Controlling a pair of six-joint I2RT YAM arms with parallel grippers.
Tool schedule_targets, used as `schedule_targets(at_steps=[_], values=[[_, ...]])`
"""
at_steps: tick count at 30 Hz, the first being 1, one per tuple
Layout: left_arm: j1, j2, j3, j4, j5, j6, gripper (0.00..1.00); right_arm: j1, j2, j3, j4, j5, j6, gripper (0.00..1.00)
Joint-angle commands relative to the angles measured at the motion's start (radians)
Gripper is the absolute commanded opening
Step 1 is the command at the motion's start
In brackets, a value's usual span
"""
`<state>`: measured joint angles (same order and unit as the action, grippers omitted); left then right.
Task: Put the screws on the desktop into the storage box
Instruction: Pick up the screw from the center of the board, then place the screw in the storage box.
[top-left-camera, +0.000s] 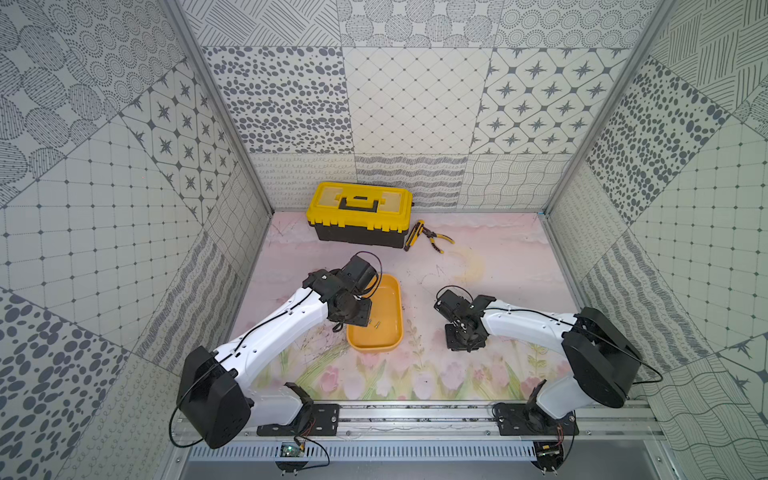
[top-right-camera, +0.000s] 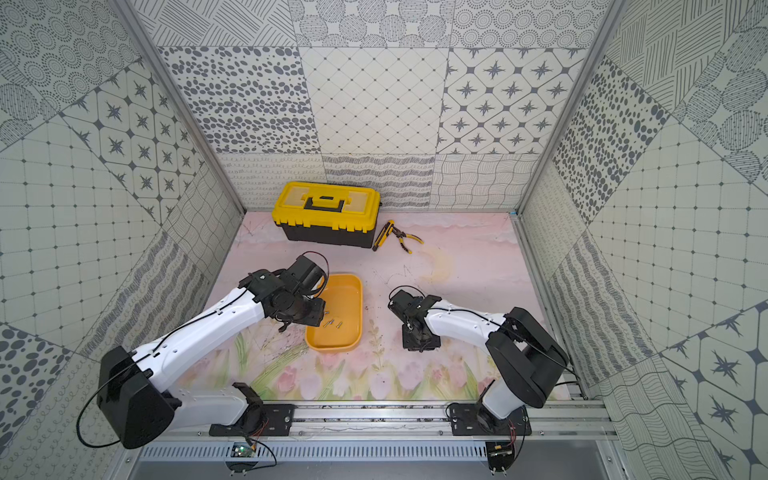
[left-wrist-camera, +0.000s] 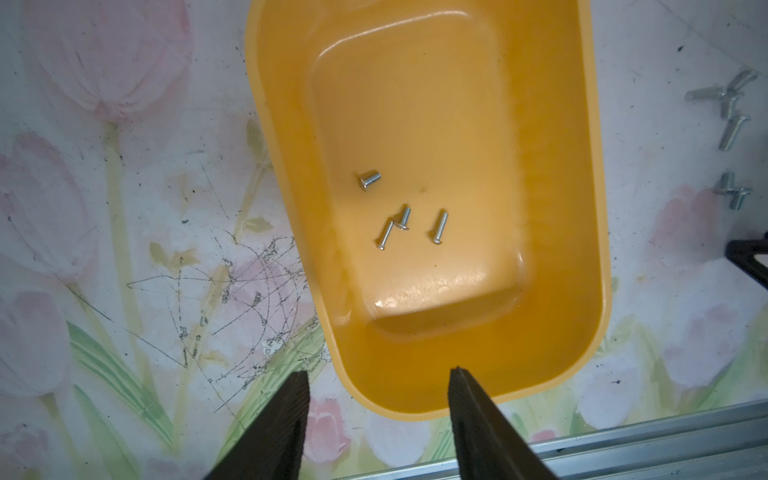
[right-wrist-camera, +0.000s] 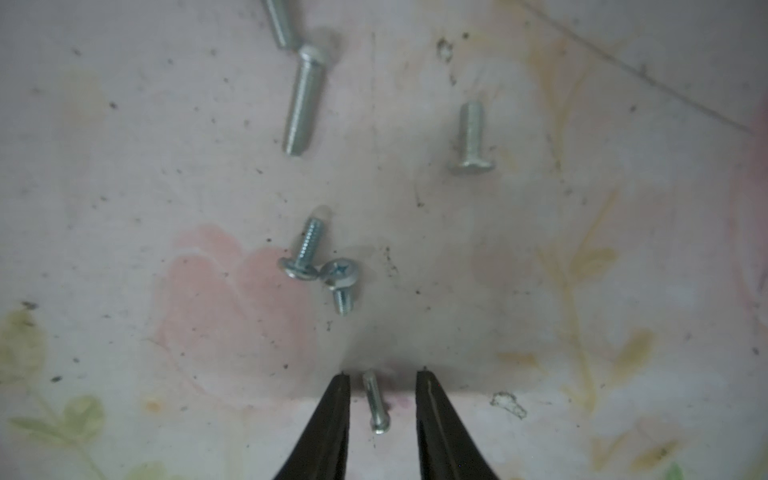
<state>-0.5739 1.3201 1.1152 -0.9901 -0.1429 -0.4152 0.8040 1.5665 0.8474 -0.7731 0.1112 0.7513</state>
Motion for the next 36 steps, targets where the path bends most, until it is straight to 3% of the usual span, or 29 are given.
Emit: schedule_targets(at_steps=[1, 13, 19, 26, 29, 36], values=[[0.009, -0.011, -0.005, 0.008, -0.035, -0.007, 0.59, 0.014, 0.032, 0.018, -0.005, -0.014, 0.000, 0.27], [0.009, -0.031, -0.004, 0.002, -0.076, -0.005, 0.59, 0.025, 0.035, 0.009, -0.029, 0.015, 0.010, 0.00], [0.009, -0.058, -0.005, -0.001, -0.125, -0.018, 0.59, 0.029, -0.077, 0.042, 0.057, -0.020, -0.044, 0.00], [0.033, -0.135, -0.010, -0.001, -0.224, -0.051, 0.59, 0.036, -0.234, 0.091, 0.297, -0.195, -0.029, 0.00], [0.050, -0.177, -0.018, 0.010, -0.243, -0.059, 0.60, 0.057, -0.184, 0.159, 0.396, -0.261, 0.005, 0.00], [0.054, -0.227, -0.035, 0.038, -0.253, -0.063, 0.68, 0.138, 0.123, 0.371, 0.536, -0.333, 0.073, 0.00]])
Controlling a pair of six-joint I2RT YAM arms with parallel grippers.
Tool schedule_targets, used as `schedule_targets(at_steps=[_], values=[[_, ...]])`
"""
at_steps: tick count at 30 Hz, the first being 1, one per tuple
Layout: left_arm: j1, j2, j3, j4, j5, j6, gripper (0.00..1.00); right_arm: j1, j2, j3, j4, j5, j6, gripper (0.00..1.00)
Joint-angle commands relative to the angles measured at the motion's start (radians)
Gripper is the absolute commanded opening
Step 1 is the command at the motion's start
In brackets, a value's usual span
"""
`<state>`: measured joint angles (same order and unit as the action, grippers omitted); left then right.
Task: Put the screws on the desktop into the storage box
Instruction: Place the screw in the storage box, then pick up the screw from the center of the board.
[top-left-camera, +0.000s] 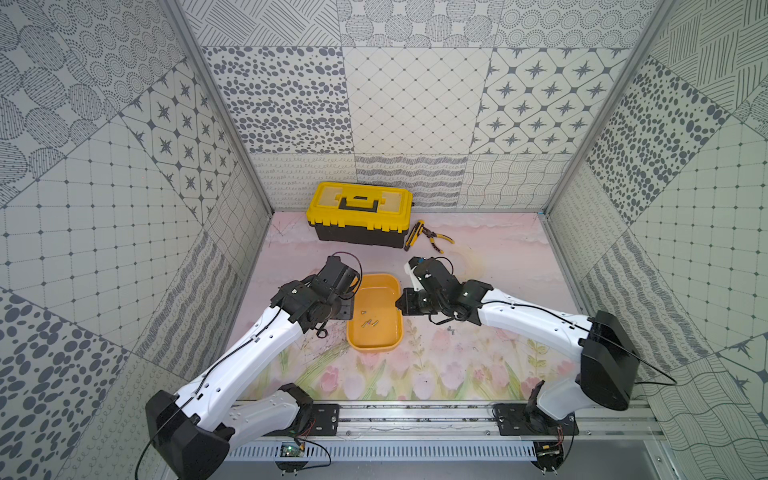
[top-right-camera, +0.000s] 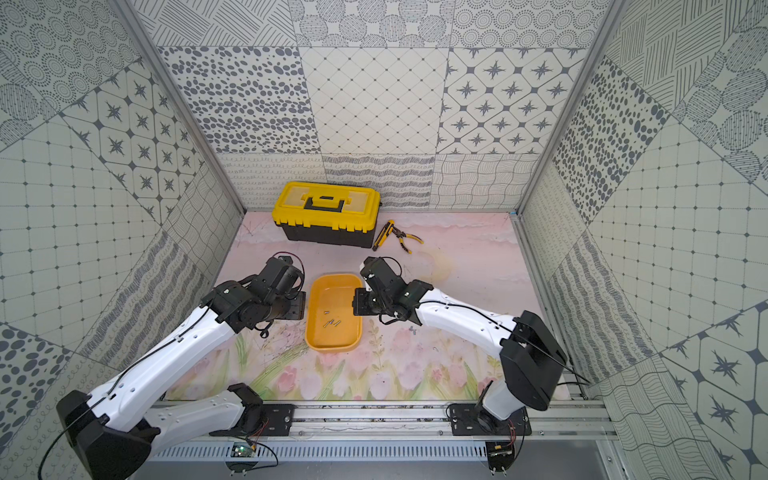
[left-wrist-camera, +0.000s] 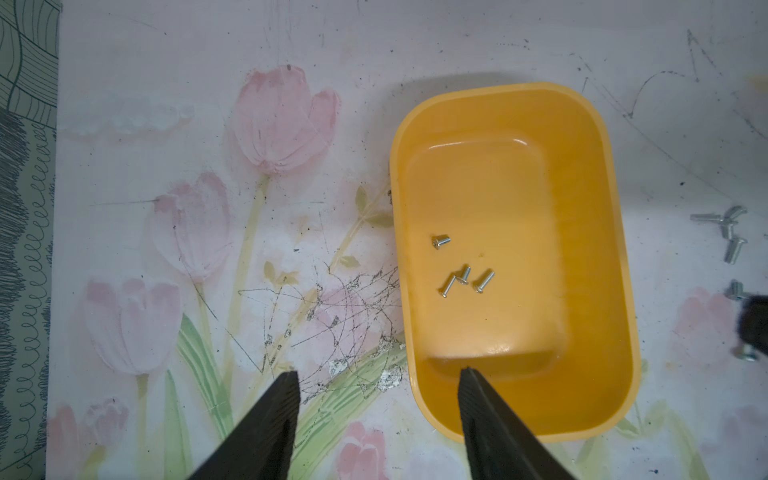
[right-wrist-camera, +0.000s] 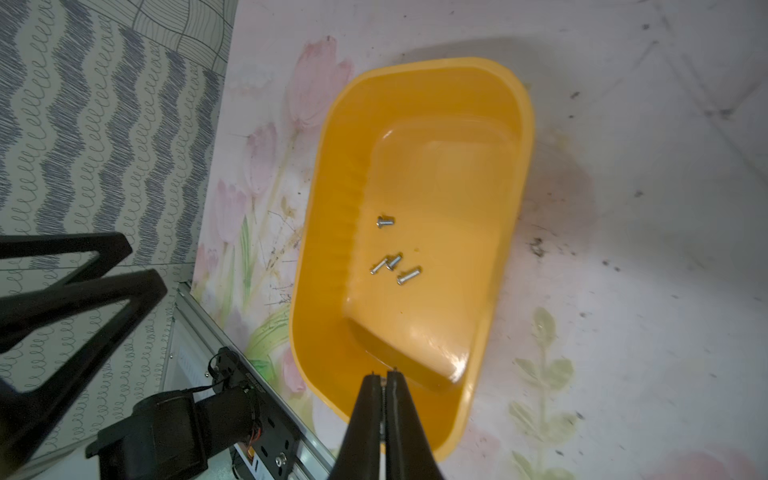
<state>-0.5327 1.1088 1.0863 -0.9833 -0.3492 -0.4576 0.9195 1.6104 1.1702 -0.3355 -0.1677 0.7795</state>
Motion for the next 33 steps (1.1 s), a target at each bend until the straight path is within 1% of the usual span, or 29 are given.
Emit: schedule_targets(at_steps=[1, 3, 4, 5, 7, 8, 10, 11, 15, 17, 19, 23, 25, 26, 30, 33], values=[[0.013, -0.013, -0.003, 0.028, -0.043, -0.022, 0.68, 0.030, 0.121, 0.071, 0.101, -0.050, 0.050, 0.00], [0.013, -0.015, -0.009, 0.037, -0.035, -0.017, 0.68, 0.041, 0.179, 0.117, 0.102, -0.039, 0.041, 0.00], [0.013, -0.017, -0.008, 0.039, -0.030, -0.016, 0.68, 0.042, 0.201, 0.136, 0.096, -0.035, 0.033, 0.02], [0.013, -0.017, -0.009, 0.040, -0.024, -0.016, 0.68, 0.041, 0.211, 0.149, 0.095, -0.031, 0.026, 0.11], [0.013, -0.028, -0.016, 0.054, -0.002, -0.007, 0.68, 0.035, 0.205, 0.155, 0.095, -0.025, -0.020, 0.35], [0.013, -0.031, -0.018, 0.061, 0.016, 0.000, 0.68, 0.028, 0.190, 0.150, 0.095, -0.016, -0.044, 0.43], [0.013, -0.035, -0.027, 0.084, 0.078, 0.023, 0.65, -0.001, 0.140, 0.109, 0.095, 0.004, -0.076, 0.53], [0.013, -0.038, -0.029, 0.097, 0.111, 0.030, 0.65, -0.024, 0.105, 0.075, 0.097, 0.016, -0.085, 0.55], [0.008, -0.046, -0.046, 0.188, 0.320, 0.086, 0.65, -0.145, -0.114, -0.114, 0.099, 0.086, -0.126, 0.57], [-0.012, -0.007, -0.022, 0.205, 0.401, 0.106, 0.64, -0.222, -0.228, -0.224, 0.074, 0.141, -0.143, 0.58], [-0.068, 0.067, 0.045, 0.186, 0.416, 0.124, 0.63, -0.341, -0.350, -0.339, 0.054, 0.154, -0.147, 0.60], [-0.247, 0.284, 0.214, 0.130, 0.378, 0.197, 0.62, -0.560, -0.569, -0.547, 0.046, 0.114, -0.163, 0.61], [-0.307, 0.413, 0.304, 0.099, 0.376, 0.244, 0.60, -0.626, -0.616, -0.611, 0.040, 0.111, -0.191, 0.61], [-0.325, 0.477, 0.352, 0.085, 0.378, 0.261, 0.59, -0.643, -0.625, -0.634, 0.038, 0.120, -0.208, 0.60], [-0.353, 0.724, 0.547, 0.030, 0.417, 0.339, 0.54, -0.672, -0.618, -0.698, 0.025, 0.182, -0.226, 0.58], [-0.357, 0.854, 0.658, 0.016, 0.442, 0.415, 0.54, -0.689, -0.621, -0.699, 0.019, 0.148, -0.234, 0.57]])
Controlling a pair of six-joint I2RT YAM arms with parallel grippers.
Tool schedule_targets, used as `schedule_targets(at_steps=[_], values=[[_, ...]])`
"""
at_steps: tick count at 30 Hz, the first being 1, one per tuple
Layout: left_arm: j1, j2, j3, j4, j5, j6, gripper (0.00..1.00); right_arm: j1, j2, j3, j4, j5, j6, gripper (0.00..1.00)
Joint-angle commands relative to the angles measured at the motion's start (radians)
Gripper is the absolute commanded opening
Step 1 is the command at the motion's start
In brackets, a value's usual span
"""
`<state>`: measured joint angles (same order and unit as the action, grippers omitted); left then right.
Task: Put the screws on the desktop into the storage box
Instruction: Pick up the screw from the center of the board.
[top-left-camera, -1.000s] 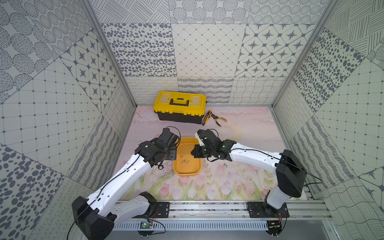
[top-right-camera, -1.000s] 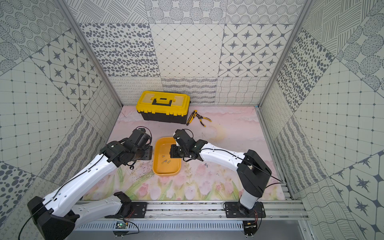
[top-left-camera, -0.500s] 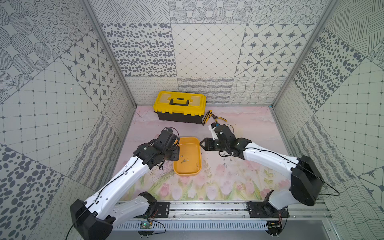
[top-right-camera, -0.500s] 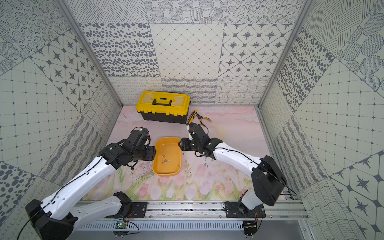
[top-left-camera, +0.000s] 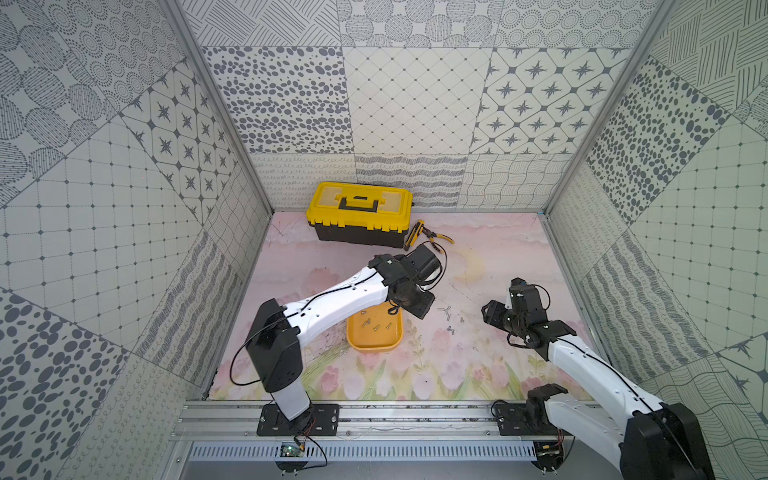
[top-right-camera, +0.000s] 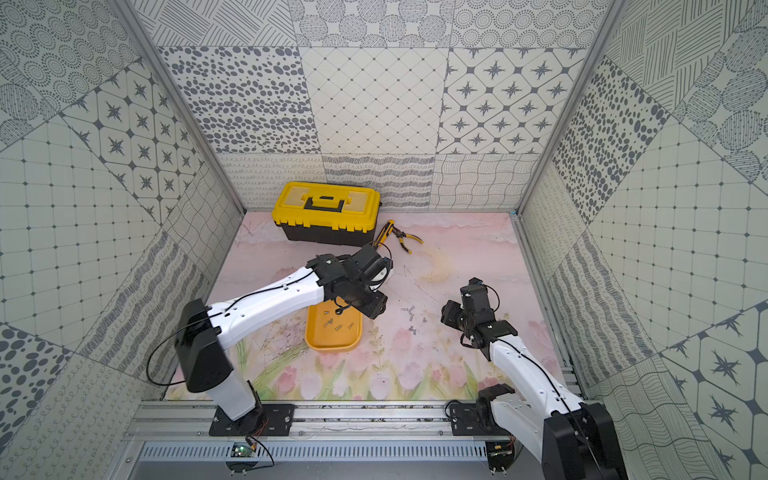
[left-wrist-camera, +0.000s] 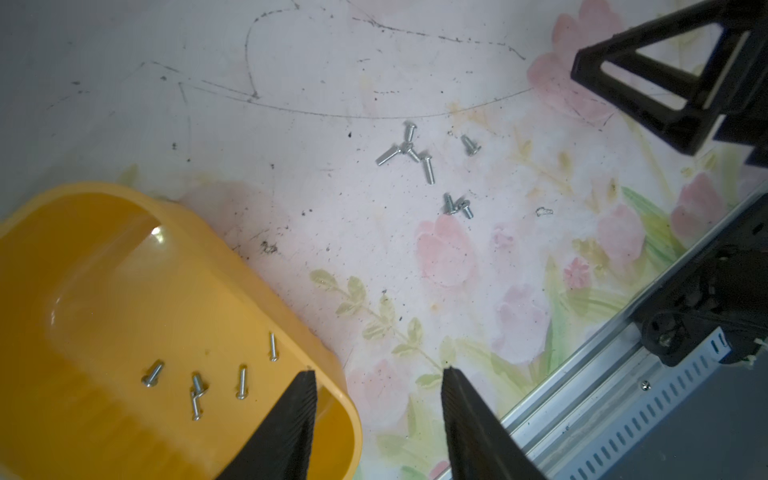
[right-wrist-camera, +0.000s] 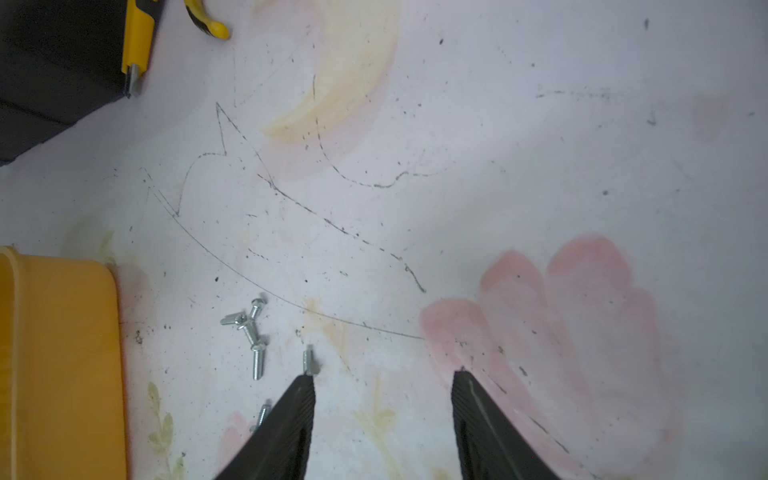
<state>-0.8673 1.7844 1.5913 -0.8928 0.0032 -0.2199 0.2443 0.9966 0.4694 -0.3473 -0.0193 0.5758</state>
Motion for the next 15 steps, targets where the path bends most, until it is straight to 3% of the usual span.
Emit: schedule_targets(at_steps=[1, 7, 15], values=[[-0.024, 0.214, 0.184, -0.076, 0.102, 0.209, 0.55, -0.016, -0.006, -0.003, 0.035, 0.004, -0.026, 0.58], [-0.058, 0.357, 0.224, -0.022, 0.070, 0.444, 0.61, -0.019, -0.001, -0.008, 0.042, 0.002, -0.020, 0.56], [-0.049, 0.476, 0.313, -0.016, 0.037, 0.571, 0.60, -0.019, -0.017, -0.017, 0.051, 0.001, -0.018, 0.56]])
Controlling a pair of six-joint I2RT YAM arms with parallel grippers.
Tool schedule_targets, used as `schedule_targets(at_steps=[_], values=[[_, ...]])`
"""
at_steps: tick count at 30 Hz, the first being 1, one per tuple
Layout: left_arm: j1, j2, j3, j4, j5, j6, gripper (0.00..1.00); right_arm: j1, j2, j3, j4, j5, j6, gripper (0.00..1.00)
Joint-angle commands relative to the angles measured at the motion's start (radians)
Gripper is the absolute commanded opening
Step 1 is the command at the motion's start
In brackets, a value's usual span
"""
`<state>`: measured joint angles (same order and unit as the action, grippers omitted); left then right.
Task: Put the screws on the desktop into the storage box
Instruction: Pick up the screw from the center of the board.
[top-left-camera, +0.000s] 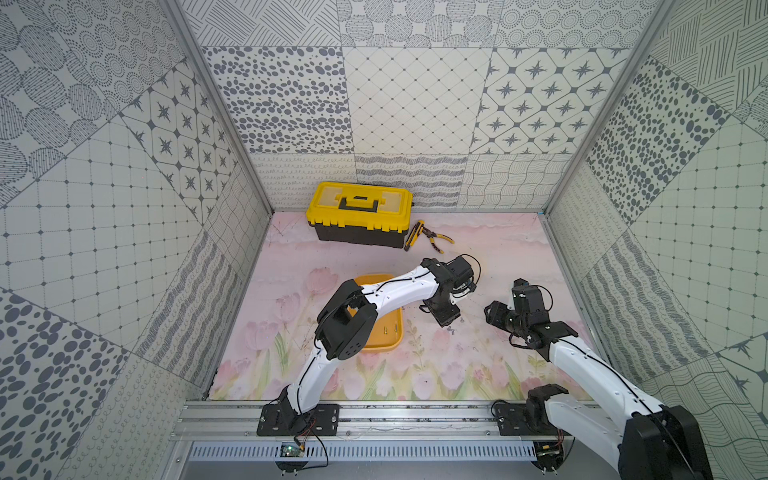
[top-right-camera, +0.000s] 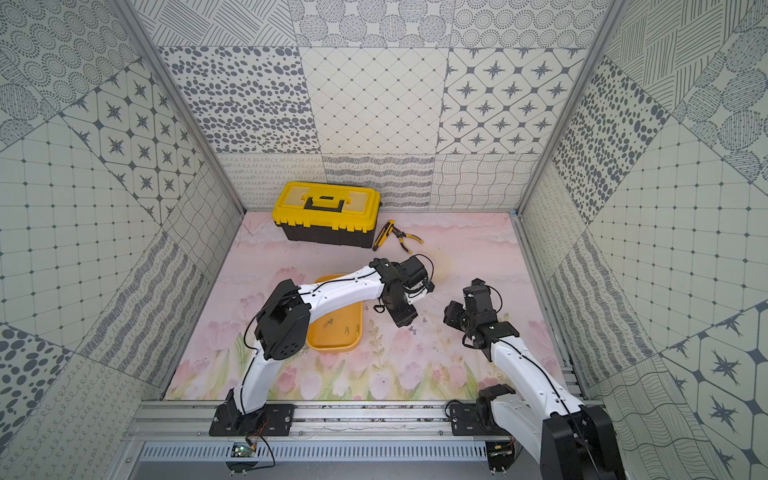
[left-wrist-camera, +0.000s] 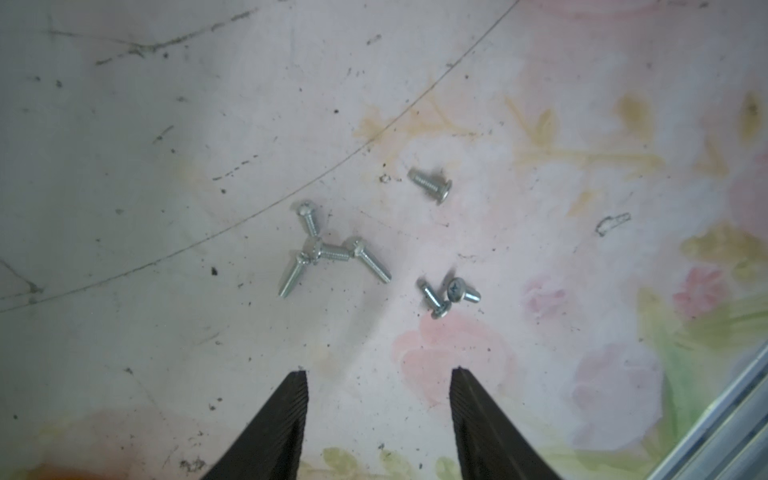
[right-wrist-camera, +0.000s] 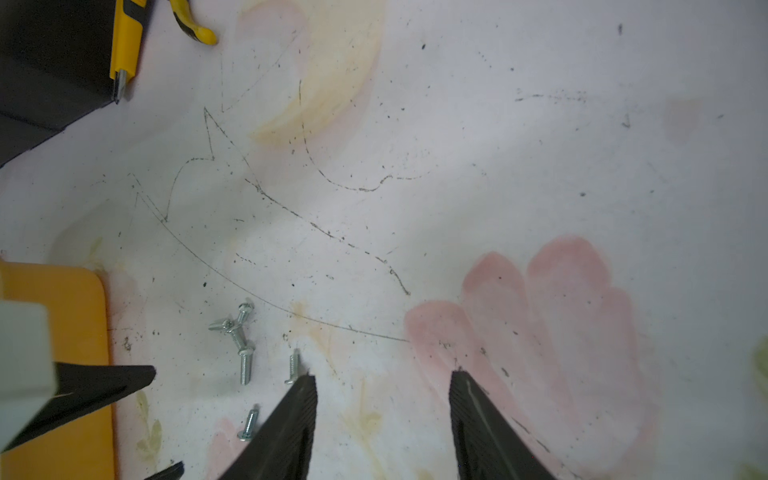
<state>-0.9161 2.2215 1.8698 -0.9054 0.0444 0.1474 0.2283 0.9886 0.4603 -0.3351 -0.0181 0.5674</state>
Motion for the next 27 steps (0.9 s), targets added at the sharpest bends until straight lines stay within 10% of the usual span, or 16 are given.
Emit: schedule_targets(at_steps=[1, 27], values=[[0.002, 0.042, 0.032, 0.003, 0.006, 0.224, 0.60, -0.003, -0.009, -0.007, 0.038, 0.000, -0.009, 0.56], [0.082, 0.180, 0.125, 0.015, 0.077, 0.391, 0.43, -0.003, 0.030, 0.002, 0.044, -0.004, -0.009, 0.54]])
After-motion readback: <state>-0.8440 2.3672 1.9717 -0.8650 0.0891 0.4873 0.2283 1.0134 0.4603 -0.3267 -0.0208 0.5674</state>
